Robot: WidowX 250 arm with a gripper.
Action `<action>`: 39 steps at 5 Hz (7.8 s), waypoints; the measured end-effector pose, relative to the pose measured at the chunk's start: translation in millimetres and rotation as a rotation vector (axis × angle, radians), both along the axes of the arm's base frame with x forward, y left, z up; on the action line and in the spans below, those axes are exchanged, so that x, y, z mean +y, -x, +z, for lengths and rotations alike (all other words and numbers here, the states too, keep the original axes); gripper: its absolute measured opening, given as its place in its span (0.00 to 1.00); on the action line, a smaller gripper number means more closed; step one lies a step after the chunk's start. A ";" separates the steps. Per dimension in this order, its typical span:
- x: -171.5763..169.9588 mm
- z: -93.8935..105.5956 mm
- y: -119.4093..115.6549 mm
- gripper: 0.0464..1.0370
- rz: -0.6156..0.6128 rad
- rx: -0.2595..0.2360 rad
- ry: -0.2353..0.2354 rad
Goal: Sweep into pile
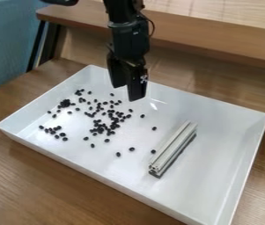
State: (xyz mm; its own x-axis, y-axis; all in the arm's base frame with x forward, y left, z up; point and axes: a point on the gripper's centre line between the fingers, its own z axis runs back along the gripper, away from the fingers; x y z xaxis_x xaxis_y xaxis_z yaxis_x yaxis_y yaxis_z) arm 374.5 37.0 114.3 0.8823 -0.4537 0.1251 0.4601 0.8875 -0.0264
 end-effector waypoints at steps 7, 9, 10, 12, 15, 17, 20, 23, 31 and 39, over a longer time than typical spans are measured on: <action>-70.8 -22.0 28.3 0.96 0.184 0.038 0.088; -99.3 -53.0 20.2 0.96 0.216 0.061 0.051; -104.4 -72.2 10.3 0.96 0.236 0.086 0.020; -104.4 -84.9 -0.7 0.65 0.267 0.060 -0.011; -105.9 -88.6 17.4 0.36 0.190 0.045 0.015; -83.1 -91.3 37.6 0.36 0.128 0.051 -0.036; -30.4 -94.0 28.3 0.36 0.103 0.003 -0.106; 42.1 -94.9 35.3 0.36 0.065 -0.001 -0.159; 120.5 -97.6 -26.8 0.35 -0.025 0.037 -0.080; 94.9 -33.2 -23.5 0.96 0.027 0.002 0.024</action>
State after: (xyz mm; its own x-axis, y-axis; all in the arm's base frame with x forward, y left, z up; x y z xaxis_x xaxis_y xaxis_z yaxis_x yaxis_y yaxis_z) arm 398.0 132.0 81.1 0.8943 -0.4270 0.1339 0.4363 0.8985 -0.0486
